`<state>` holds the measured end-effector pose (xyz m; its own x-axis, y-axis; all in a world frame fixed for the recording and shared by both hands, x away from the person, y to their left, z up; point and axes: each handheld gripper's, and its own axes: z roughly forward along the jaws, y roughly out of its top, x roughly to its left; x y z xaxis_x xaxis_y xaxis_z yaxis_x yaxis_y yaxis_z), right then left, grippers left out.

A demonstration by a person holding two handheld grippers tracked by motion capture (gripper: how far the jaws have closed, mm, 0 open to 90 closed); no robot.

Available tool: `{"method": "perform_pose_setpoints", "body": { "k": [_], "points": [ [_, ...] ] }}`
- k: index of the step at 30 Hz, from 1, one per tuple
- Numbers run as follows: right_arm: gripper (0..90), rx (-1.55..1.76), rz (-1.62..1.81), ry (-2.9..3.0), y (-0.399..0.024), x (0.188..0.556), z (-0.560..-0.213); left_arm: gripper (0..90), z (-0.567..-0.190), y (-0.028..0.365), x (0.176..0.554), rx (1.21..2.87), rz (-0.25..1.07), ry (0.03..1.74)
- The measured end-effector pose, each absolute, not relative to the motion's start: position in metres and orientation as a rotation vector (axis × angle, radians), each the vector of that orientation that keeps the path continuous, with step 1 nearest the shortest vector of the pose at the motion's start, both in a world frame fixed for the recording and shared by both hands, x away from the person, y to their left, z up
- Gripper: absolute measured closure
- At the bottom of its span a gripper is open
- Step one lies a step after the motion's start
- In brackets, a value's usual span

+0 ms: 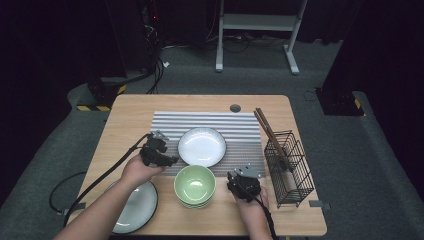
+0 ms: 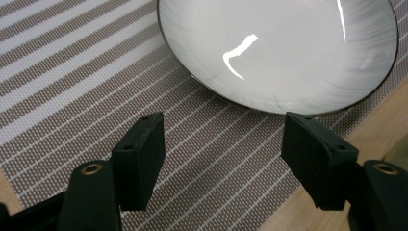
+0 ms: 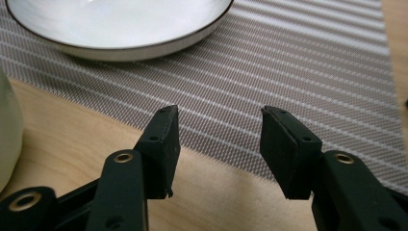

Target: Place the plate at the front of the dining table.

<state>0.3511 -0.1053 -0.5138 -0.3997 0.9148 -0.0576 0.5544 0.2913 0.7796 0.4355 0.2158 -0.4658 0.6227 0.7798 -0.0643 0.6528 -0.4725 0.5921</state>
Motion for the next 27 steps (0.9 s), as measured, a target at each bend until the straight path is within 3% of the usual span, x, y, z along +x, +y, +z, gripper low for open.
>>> {"method": "perform_pose_setpoints", "body": {
  "k": [13,27],
  "points": [
    [48.1,1.365,0.936,2.122,-0.109,0.352,-0.524,30.1,-0.467,0.213,0.428,2.381,0.282,1.15],
    [40.7,1.32,0.916,2.152,-0.105,0.351,-0.525,31.2,-0.462,0.213,0.419,2.55,0.301,1.263]
  ]
}}
